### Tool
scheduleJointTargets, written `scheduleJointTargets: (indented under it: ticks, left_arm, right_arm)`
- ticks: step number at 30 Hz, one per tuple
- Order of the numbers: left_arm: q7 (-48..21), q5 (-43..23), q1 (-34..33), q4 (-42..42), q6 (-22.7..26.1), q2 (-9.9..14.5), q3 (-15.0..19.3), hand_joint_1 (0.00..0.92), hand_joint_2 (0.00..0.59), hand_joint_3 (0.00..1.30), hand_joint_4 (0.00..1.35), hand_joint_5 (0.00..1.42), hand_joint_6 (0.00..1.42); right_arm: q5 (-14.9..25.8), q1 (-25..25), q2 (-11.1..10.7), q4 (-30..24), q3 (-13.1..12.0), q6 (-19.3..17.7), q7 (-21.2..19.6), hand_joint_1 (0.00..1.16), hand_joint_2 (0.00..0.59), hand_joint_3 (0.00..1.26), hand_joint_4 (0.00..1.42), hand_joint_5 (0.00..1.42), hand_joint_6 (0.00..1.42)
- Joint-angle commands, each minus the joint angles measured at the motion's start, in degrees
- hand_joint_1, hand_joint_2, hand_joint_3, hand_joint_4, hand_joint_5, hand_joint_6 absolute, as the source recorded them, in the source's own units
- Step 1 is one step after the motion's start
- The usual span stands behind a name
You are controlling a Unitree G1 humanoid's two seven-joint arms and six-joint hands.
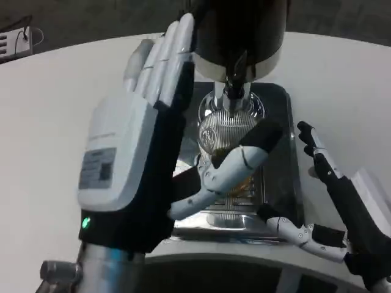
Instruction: Grasp the cup under the faucet to collect the drink, then remove the cup.
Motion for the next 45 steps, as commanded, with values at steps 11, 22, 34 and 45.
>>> scheduleJointTargets:
  ticks: [11,22,34,45]
  left_arm:
    - [-1.6,5.8,22.2,-5.5,-1.6,1.8,2.2,0.0,0.18,0.0,0.0,0.0,0.0]
    - [3.3,5.9,28.5,2.6,-7.3,4.9,2.2,0.0,0.18,0.0,0.0,0.0,0.0]
    - [5.8,5.5,30.3,3.8,-9.8,5.0,3.0,0.0,0.18,0.0,0.0,0.0,0.0]
    - [4.8,5.3,30.6,3.2,-9.2,4.5,3.9,0.0,0.18,0.0,0.0,0.0,0.0]
  right_arm:
    - [2.9,-4.8,0.2,4.5,0.8,0.9,0.5,0.61,0.243,0.0,0.05,0.08,0.19]
    - [5.6,-8.8,0.7,8.7,1.3,0.2,0.1,0.64,0.219,0.0,0.06,0.1,0.2]
    - [5.9,-11.8,1.8,14.1,3.4,-2.2,-1.6,0.65,0.217,0.0,0.08,0.12,0.21]
    - [6.1,-15.4,2.5,19.4,4.3,-3.9,-3.1,0.66,0.21,0.0,0.08,0.12,0.22]
